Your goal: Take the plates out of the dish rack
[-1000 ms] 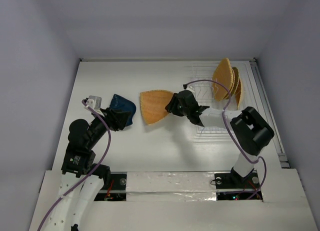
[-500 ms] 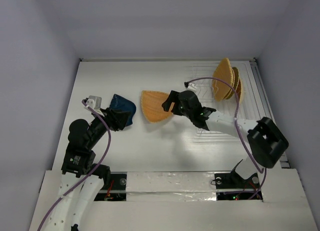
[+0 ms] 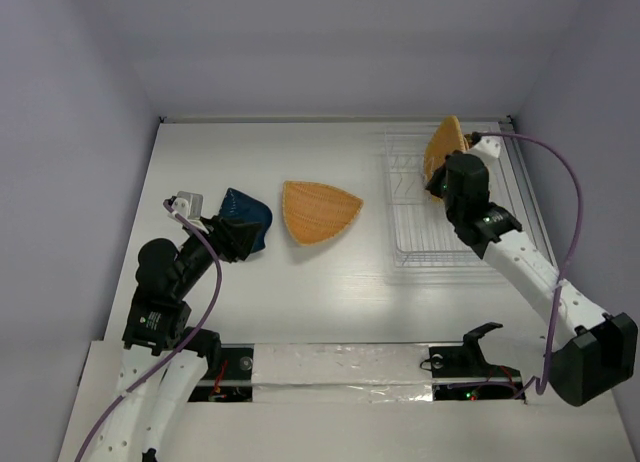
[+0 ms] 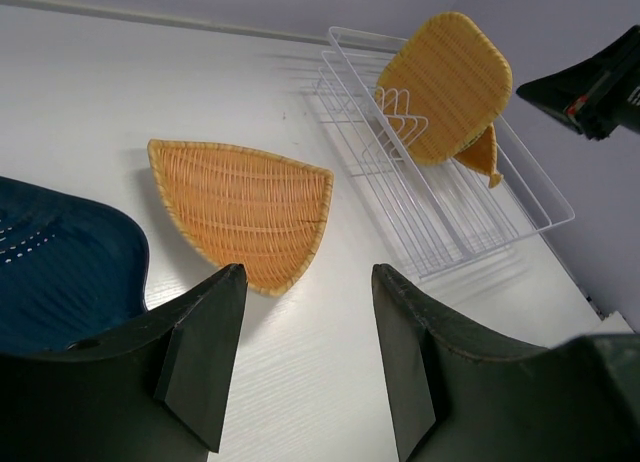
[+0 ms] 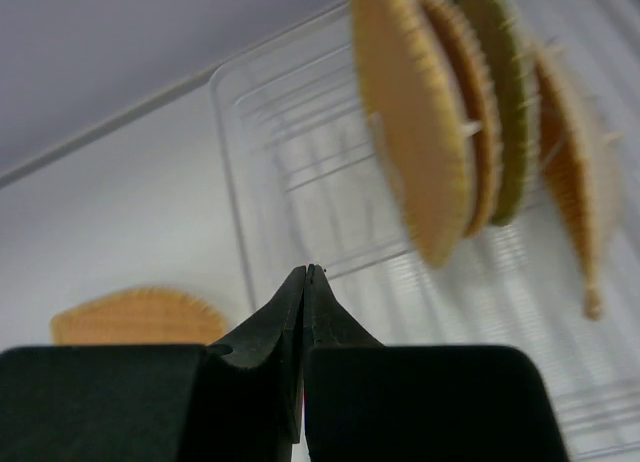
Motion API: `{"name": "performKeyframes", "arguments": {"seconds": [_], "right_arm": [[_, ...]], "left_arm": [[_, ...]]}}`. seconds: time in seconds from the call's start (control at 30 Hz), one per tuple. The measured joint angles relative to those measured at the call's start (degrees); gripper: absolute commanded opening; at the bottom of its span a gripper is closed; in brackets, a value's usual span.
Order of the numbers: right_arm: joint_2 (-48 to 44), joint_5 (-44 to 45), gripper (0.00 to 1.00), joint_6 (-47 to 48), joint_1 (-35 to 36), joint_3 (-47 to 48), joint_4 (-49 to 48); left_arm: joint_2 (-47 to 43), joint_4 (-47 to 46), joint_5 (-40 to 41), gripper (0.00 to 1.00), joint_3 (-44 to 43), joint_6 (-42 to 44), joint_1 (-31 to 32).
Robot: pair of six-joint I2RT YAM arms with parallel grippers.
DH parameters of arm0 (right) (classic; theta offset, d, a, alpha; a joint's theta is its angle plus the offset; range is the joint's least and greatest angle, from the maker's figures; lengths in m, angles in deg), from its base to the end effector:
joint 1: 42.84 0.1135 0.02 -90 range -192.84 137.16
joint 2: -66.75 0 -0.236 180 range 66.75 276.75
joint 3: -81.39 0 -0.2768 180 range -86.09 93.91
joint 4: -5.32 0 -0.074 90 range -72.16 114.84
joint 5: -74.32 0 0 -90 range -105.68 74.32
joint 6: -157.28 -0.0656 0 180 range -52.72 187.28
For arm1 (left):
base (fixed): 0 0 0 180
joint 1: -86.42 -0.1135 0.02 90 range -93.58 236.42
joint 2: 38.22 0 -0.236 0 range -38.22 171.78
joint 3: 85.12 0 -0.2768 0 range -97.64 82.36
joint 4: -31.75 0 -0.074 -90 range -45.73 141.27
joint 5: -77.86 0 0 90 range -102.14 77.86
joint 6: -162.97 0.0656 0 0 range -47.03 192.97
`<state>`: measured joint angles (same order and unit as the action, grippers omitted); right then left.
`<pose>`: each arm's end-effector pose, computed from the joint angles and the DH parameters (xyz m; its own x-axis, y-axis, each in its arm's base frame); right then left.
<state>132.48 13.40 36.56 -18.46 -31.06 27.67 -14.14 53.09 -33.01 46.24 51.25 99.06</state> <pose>0.3070 0.1041 0.2914 -0.2471 0.3782 -0.8921 0.2094 0.9198 0.3319 0.1816 -0.0647 0.3324 -0.1532 -0.3200 -0.9349 0.5327 0.7702 -0.3509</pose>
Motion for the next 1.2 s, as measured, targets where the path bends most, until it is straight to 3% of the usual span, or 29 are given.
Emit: {"name": "performKeyframes", "arguments": {"seconds": [0.1, 0.13, 0.17, 0.23, 0.3, 0.5, 0.7, 0.87, 1.2], "right_arm": [[-0.8, 1.7, 0.10, 2.7, -4.4, 2.0, 2.1], [-0.5, 2.0, 0.19, 3.4, -5.6, 2.7, 2.3], [-0.1, 2.4, 0.42, 4.0, -6.7, 3.1, 2.6], [0.7, 2.9, 0.60, 5.5, -8.3, 3.6, 2.9], [2.3, 3.1, 0.64, 6.7, -9.8, 4.6, 3.8], [10.6, 2.3, 0.61, 9.6, -13.7, 10.2, 4.3], [17.1, 0.7, 0.48, 12.0, -14.6, 12.7, 4.3], [21.7, 1.2, 0.30, 14.1, -14.6, 15.5, 4.4], [20.4, 1.6, 0.05, 19.3, -14.6, 14.8, 5.1]], "left_arm": [[-0.2, 0.0, 0.0, 0.49, 0.0, 0.0, 0.2], [-0.3, 0.0, 0.0, 0.49, 0.0, 0.0, 0.2], [-0.4, 0.0, 0.0, 0.49, 0.0, 0.0, 0.3], [-0.4, 0.0, 0.0, 0.50, 0.0, 0.0, 0.4], [-0.4, 0.0, 0.0, 0.49, 0.0, 0.0, 0.4], [-0.3, 0.0, 0.0, 0.50, 0.0, 0.0, 0.4], [-0.3, 0.0, 0.0, 0.50, 0.0, 0.0, 0.4], [-0.2, 0.0, 0.0, 0.49, 0.0, 0.0, 0.4], [0.2, 0.0, 0.0, 0.50, 0.0, 0.0, 0.4]]}}
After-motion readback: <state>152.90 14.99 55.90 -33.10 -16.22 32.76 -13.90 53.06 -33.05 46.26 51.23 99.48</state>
